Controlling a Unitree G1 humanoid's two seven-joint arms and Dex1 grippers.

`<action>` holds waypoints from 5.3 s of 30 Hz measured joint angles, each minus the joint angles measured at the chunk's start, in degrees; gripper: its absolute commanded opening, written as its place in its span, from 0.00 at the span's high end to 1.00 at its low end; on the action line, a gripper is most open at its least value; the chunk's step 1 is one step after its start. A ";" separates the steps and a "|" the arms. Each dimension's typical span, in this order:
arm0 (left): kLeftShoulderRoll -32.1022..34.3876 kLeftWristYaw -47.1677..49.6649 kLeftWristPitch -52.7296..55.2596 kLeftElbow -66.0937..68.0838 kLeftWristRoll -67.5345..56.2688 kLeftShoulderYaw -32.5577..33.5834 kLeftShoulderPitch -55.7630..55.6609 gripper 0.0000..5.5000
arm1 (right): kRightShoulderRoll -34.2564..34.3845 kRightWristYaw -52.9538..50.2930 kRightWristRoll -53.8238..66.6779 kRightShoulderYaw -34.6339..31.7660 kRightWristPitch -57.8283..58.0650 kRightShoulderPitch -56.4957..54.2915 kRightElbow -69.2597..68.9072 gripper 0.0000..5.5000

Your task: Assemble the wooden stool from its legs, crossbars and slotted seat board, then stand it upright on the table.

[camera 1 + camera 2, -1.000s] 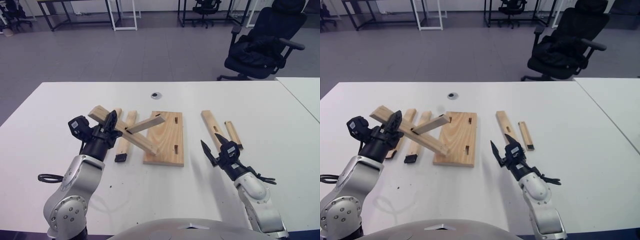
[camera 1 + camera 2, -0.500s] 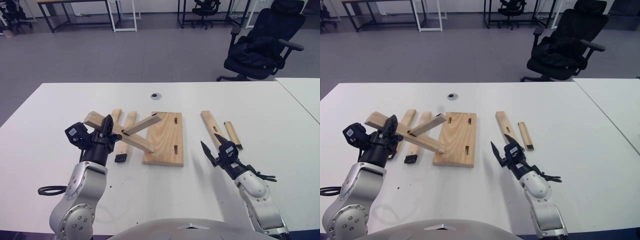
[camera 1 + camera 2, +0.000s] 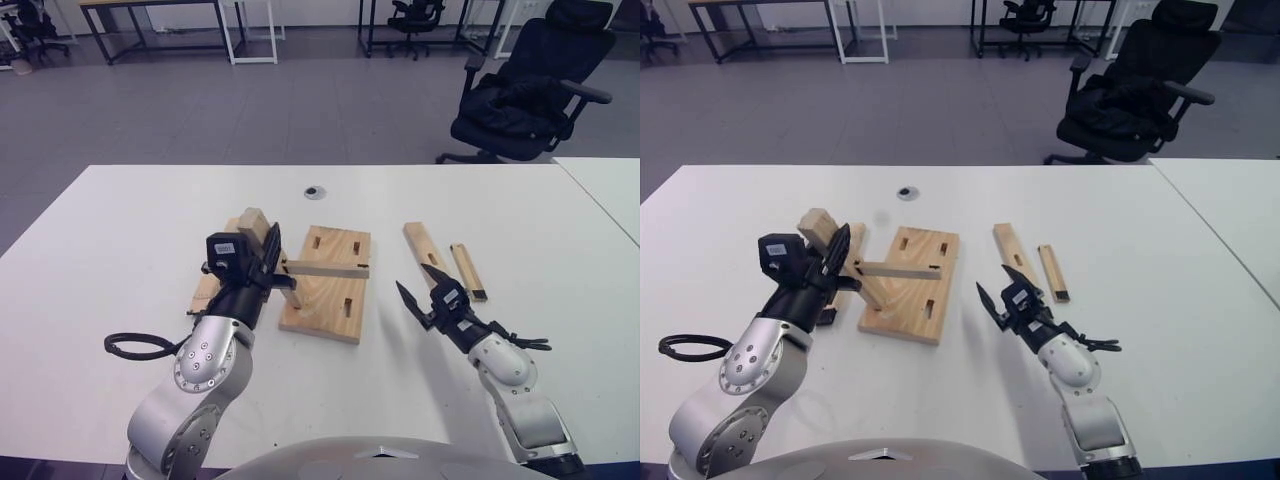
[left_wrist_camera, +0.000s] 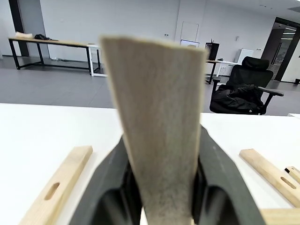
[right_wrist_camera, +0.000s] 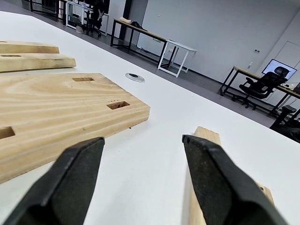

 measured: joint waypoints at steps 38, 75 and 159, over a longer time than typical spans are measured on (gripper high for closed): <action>2.03 -23.94 -0.89 32.79 6.69 14.74 -2.44 0.37 | 3.80 -5.51 -2.60 -2.74 -2.20 -4.22 12.25 0.43; 4.99 -50.08 -15.07 31.60 6.73 8.20 -41.20 0.62 | 10.70 -12.10 66.81 -24.48 47.27 -66.49 5.97 0.50; -5.58 -33.85 -25.22 54.88 26.22 8.13 -16.95 0.29 | 3.29 -34.32 68.22 -29.94 46.19 -27.19 -7.02 0.82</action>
